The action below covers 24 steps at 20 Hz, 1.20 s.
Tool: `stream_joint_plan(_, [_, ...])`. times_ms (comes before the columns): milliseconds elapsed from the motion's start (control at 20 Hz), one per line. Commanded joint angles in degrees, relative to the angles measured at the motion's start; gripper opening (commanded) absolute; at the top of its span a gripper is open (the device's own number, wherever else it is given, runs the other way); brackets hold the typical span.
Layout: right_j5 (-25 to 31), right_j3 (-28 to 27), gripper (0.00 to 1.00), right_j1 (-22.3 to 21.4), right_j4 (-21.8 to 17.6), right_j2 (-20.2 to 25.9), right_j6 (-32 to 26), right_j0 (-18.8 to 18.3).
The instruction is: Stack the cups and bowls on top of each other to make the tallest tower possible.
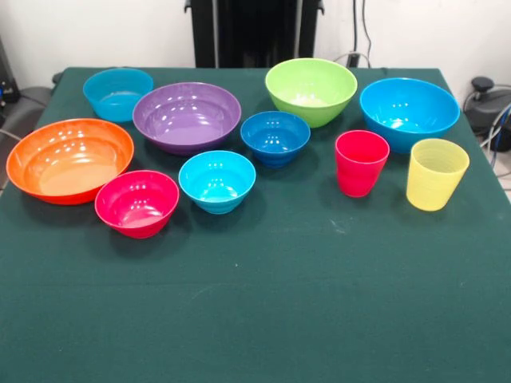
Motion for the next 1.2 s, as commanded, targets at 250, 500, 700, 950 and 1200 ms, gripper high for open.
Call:
stream_joint_plan(250, [-6.5, 3.0, 1.00, 6.6, -1.2, 1.4, 9.4, -0.5])
stream_joint_plan(500, [-8.0, 3.8, 1.00, 7.2, -1.4, 1.4, 9.6, -0.6])
stream_joint_plan(700, [-9.2, 3.9, 1.00, 8.0, -1.5, 1.4, 9.7, -0.5])
stream_joint_plan(950, [-11.1, 4.3, 1.00, 9.5, -2.0, 1.2, 9.9, -0.5])
stream_joint_plan(1200, [-12.3, 5.1, 1.00, 10.2, -2.5, 1.2, 9.4, -0.8])
